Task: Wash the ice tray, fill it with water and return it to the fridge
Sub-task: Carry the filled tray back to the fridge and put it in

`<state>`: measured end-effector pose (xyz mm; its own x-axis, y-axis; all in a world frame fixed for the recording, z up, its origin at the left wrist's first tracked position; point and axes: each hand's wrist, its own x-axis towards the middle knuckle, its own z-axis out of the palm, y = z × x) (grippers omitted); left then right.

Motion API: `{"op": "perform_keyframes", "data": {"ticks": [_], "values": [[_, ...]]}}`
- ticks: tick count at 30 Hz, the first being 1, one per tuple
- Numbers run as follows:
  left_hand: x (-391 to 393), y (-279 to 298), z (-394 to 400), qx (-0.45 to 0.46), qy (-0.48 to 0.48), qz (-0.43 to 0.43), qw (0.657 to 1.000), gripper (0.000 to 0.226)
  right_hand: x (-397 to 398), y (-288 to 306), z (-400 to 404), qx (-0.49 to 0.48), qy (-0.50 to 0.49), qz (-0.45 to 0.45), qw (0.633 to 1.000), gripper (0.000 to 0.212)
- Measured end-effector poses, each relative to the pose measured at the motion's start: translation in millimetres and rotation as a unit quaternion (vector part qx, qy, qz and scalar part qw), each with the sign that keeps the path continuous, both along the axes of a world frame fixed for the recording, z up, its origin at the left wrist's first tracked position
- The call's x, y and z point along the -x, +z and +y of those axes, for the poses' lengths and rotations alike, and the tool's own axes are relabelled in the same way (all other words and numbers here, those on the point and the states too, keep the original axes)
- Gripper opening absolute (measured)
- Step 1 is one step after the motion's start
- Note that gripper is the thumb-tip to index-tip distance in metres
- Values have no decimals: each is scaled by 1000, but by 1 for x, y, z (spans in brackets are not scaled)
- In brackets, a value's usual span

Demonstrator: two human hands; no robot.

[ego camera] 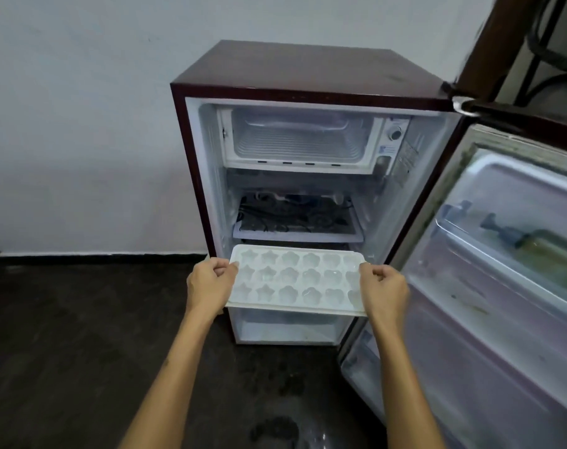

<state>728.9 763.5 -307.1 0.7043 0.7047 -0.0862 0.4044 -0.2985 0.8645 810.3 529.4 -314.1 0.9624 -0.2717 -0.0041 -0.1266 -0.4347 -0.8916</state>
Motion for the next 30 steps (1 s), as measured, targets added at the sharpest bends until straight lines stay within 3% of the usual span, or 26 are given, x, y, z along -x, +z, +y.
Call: {"op": "perform_keyframes", "data": {"ticks": [14,23,30], "values": [[-109,6,32,-69,-11,-37,997,27,-121,12,27,-6,51,-37,998,14],[-200,35,67,-179,-50,-69,980,23,-214,39,51,-22,83,-149,985,10],[-277,47,100,-246,-74,-25,966,21,-282,47,72,48,130,-190,972,20]]}}
